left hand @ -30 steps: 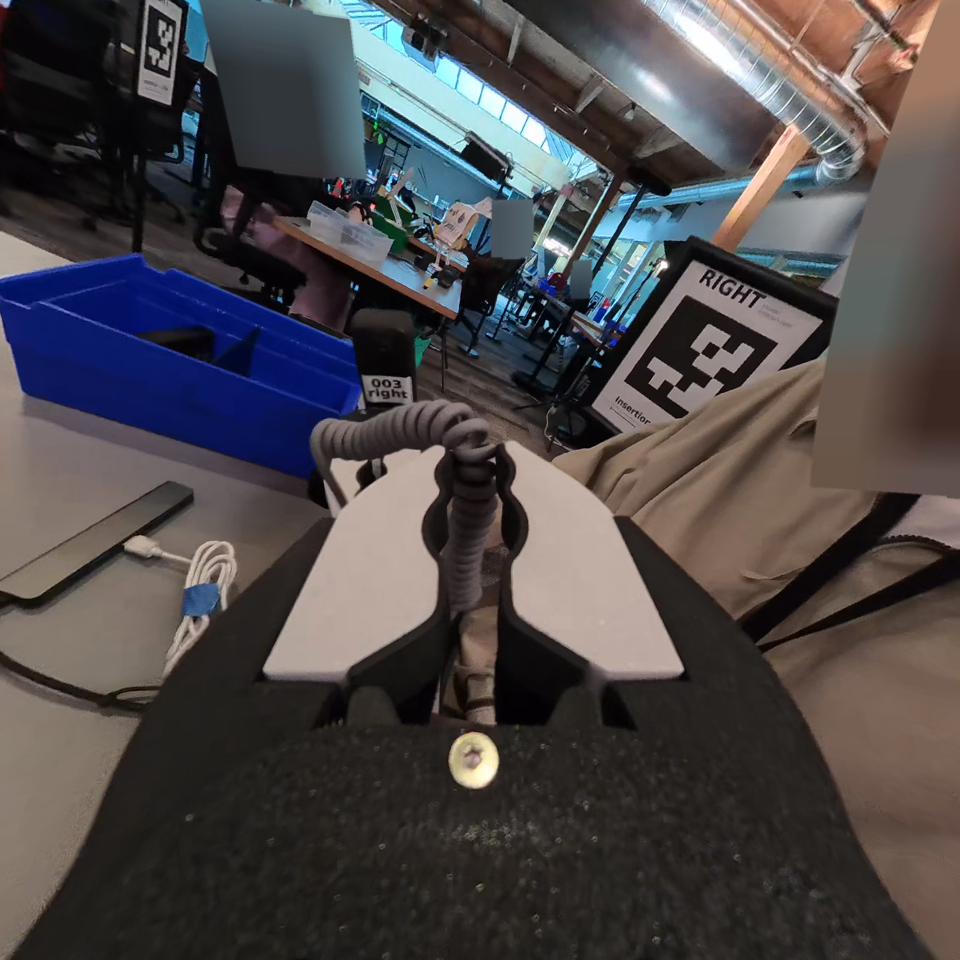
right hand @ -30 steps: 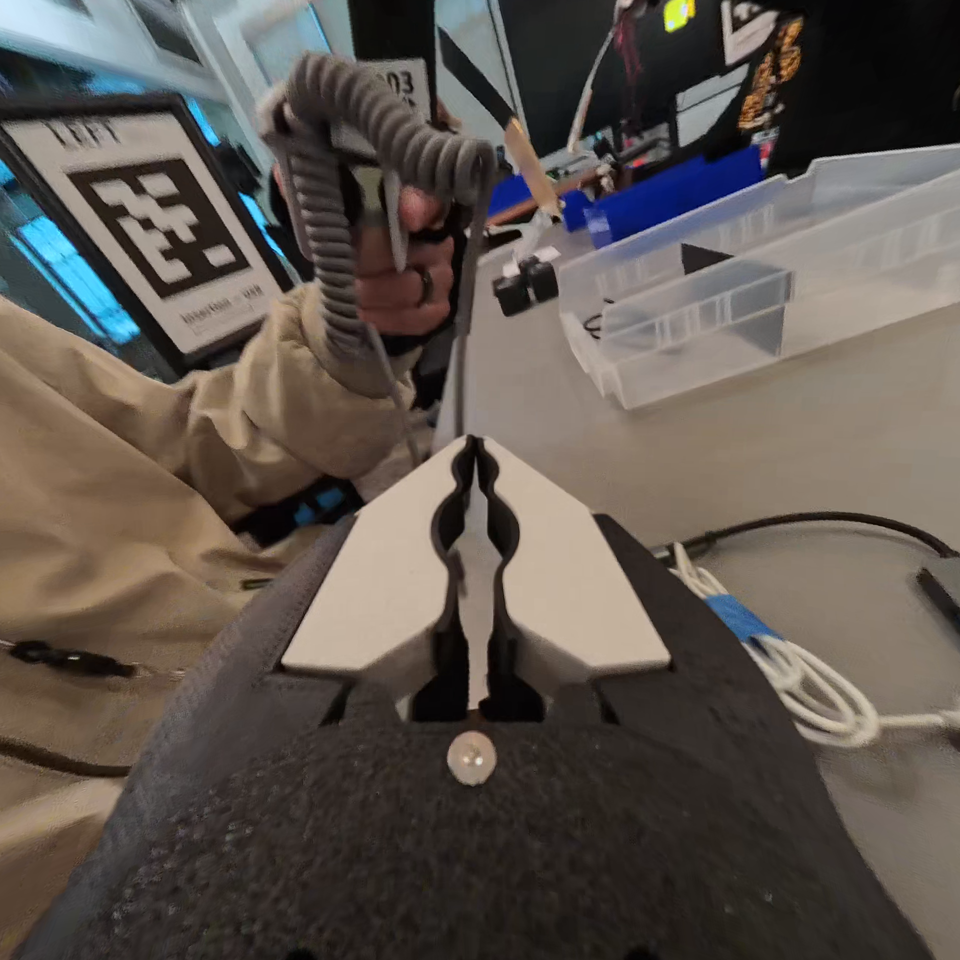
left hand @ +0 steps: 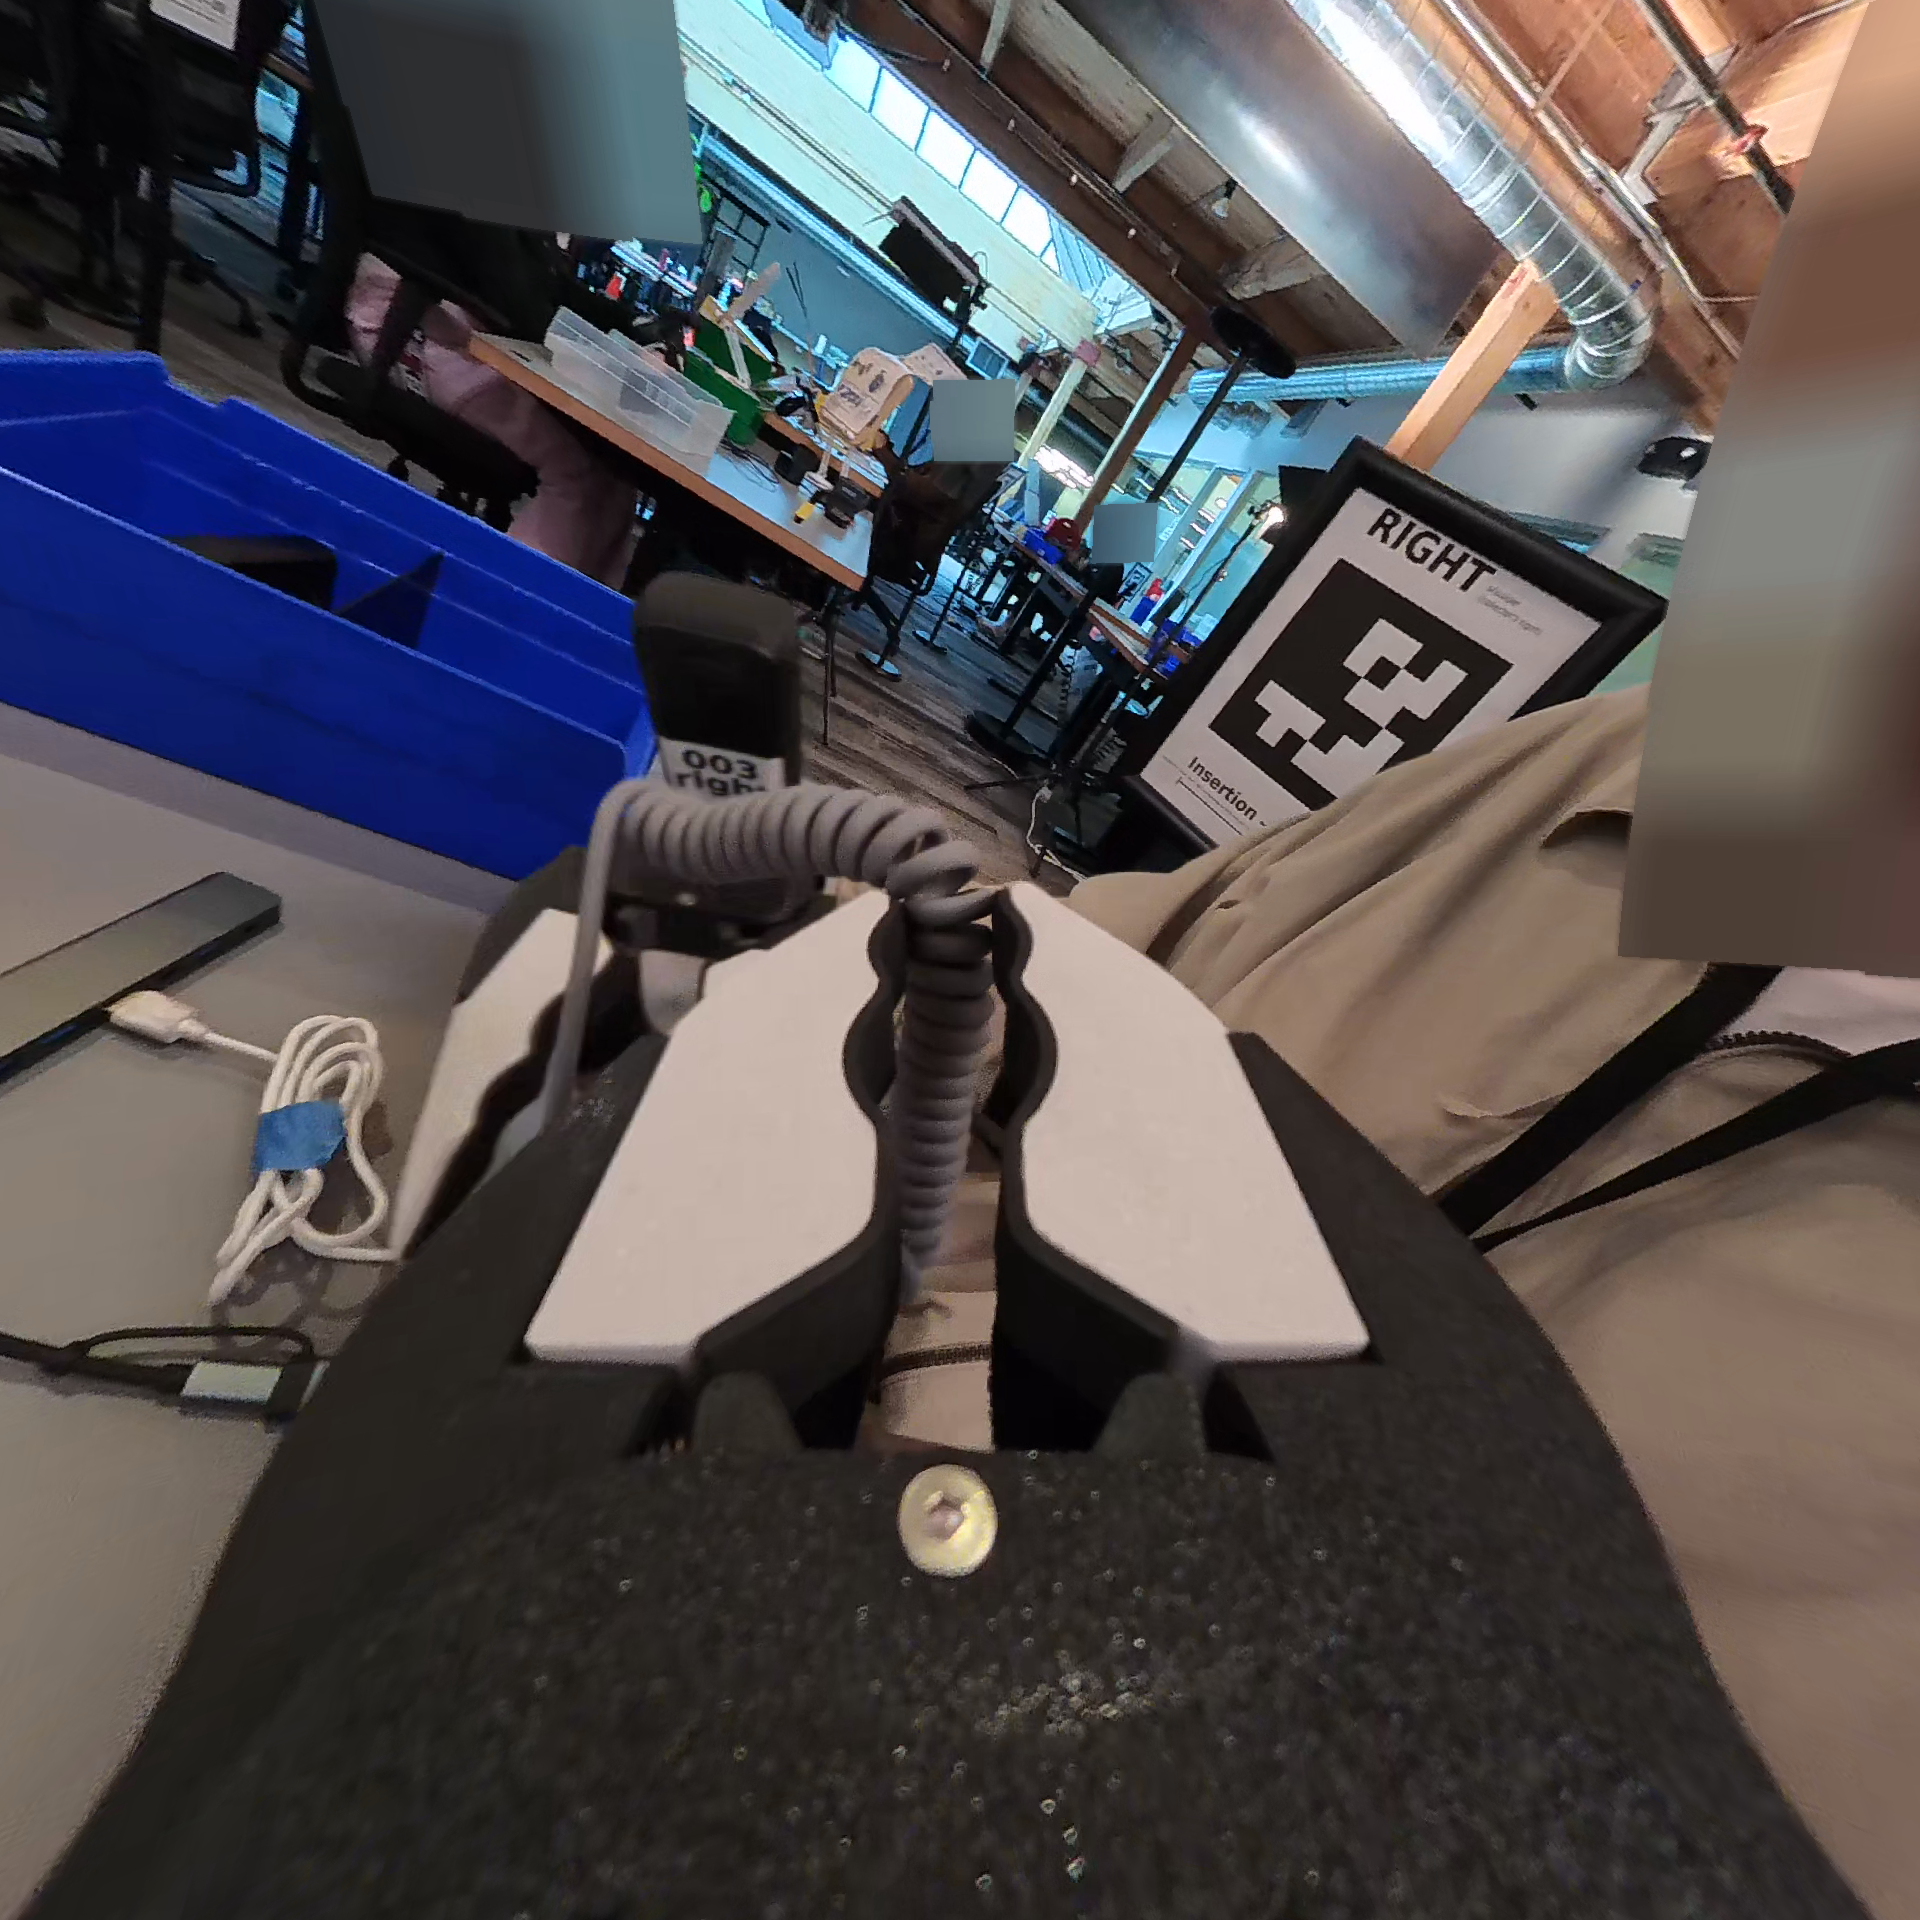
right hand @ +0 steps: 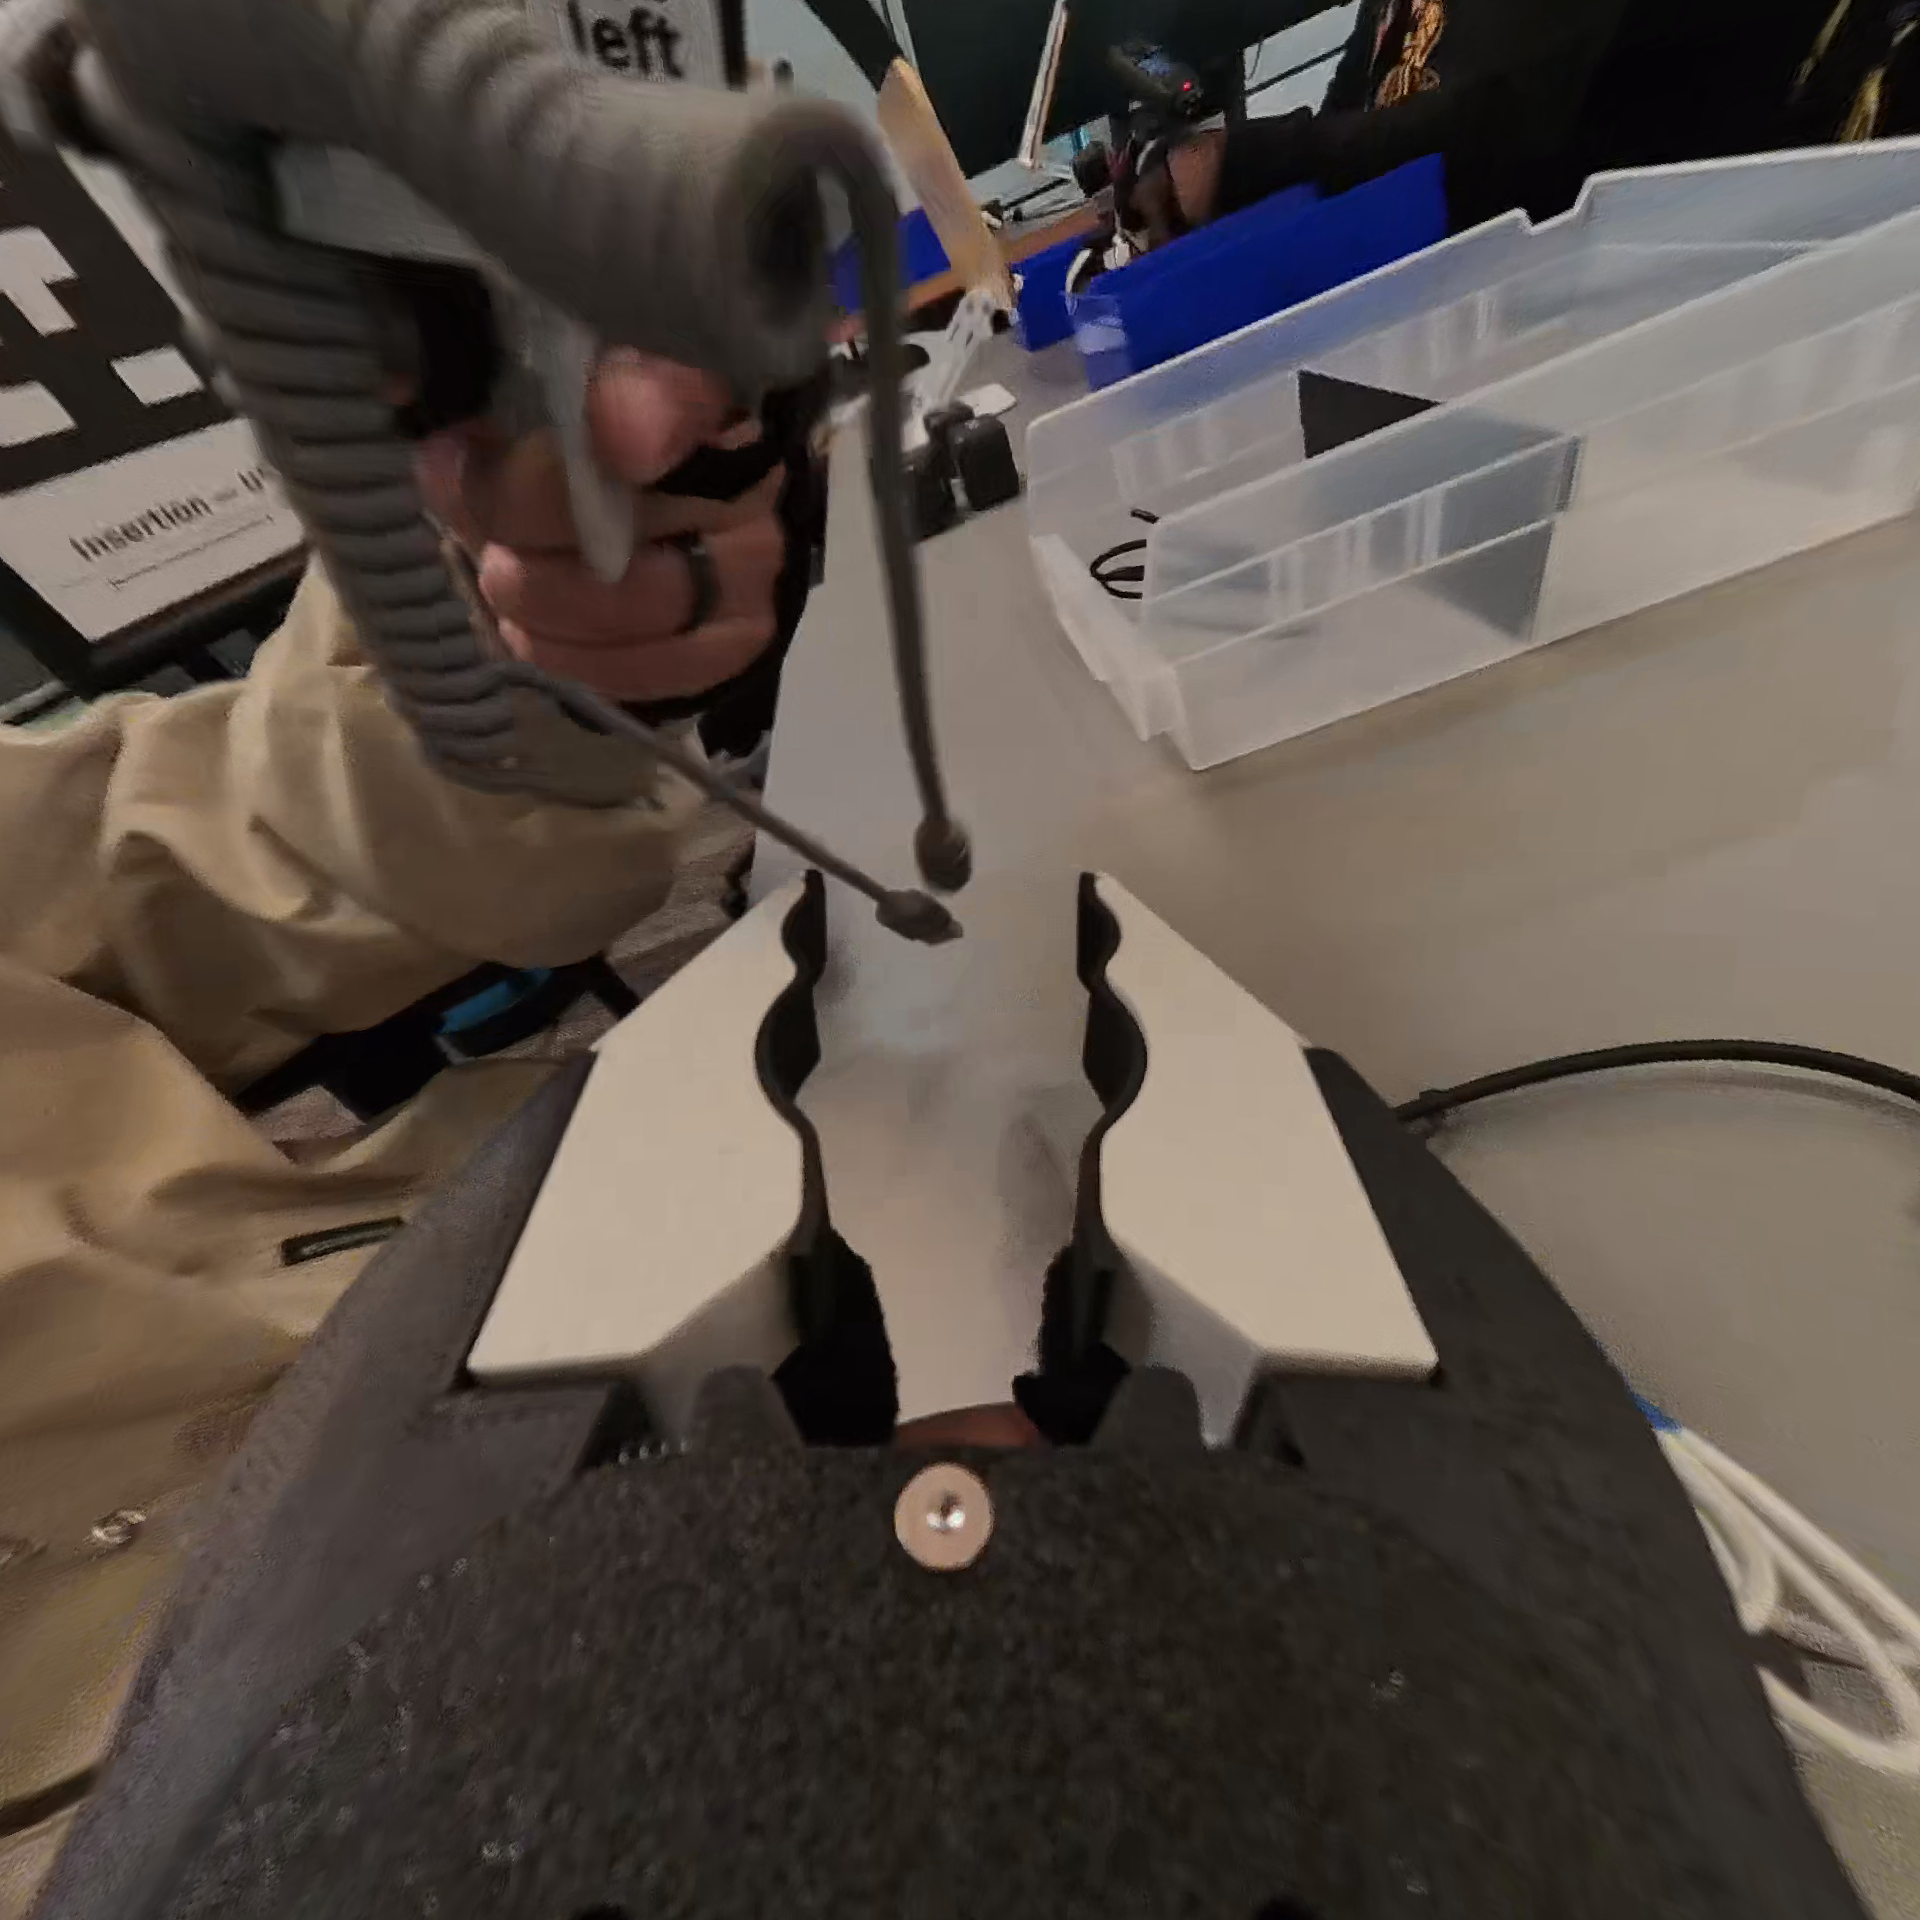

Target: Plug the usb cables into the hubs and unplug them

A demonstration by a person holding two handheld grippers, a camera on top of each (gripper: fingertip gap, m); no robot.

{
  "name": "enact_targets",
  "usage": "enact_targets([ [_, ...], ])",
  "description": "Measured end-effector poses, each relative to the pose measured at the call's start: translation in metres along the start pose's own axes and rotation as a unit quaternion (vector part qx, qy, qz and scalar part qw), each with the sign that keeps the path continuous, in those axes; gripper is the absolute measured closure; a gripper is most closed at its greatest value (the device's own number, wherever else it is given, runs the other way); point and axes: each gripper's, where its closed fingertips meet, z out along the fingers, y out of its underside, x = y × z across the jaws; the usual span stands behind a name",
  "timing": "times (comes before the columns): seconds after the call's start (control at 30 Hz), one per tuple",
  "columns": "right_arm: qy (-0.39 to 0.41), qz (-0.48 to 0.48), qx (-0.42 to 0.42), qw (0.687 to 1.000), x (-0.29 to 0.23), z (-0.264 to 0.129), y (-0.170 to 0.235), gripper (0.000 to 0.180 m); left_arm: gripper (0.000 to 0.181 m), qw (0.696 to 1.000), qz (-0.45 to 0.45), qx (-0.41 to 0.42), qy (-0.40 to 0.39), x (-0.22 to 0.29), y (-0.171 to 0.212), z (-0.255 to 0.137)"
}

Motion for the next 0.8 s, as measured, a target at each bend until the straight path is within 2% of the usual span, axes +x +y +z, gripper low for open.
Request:
enact_targets([
  [0.07, -0.030, 0.032, 0.011, 0.999, -0.002, -0.002, -0.005, 0.135, 0.165, 1.000, 0.000, 0.000, 0.000, 0.001, 0.000, 0.000],
  [0.1, -0.040, 0.030, 0.009, 0.999, -0.004, -0.004, -0.005, 0.162, 0.165, 1.000, -0.001, 0.002, 0.001, 0.001, -0.001, -0.001],
  [0.13, -0.039, 0.010, -0.004, 0.999, -0.005, -0.007, -0.003, 0.180, 0.165, 1.000, 0.000, 0.004, -0.002, 0.001, -0.001, -0.002],
  [0.2, -0.012, -0.019, -0.014, 1.000, 0.000, -0.012, -0.002, 0.180, 0.165, 1.000, 0.003, 0.003, -0.017, -0.003, -0.002, -0.007],
  [0.4, -0.019, 0.041, -0.005, 0.999, 0.009, -0.028, -0.001, 0.180, 0.165, 0.999, -0.001, 0.010, -0.041, -0.012, -0.006, -0.020],
  [0.6, -0.007, 0.058, -0.005, 0.998, 0.016, -0.030, 0.001, 0.180, 0.166, 0.999, -0.018, 0.019, -0.037, -0.016, -0.005, -0.016],
  [0.63, 0.002, 0.056, -0.010, 0.998, 0.019, -0.029, 0.004, 0.177, 0.165, 0.999, -0.023, 0.020, -0.039, -0.017, -0.005, -0.015],
  [0.7, 0.022, 0.047, -0.019, 0.998, 0.024, -0.027, 0.007, 0.151, 0.165, 0.998, -0.033, 0.026, -0.047, -0.022, -0.006, -0.013],
  [0.8, 0.065, -0.004, -0.006, 0.998, 0.028, -0.032, 0.000, 0.144, 0.166, 0.996, -0.040, 0.041, -0.065, -0.027, -0.012, -0.014],
])
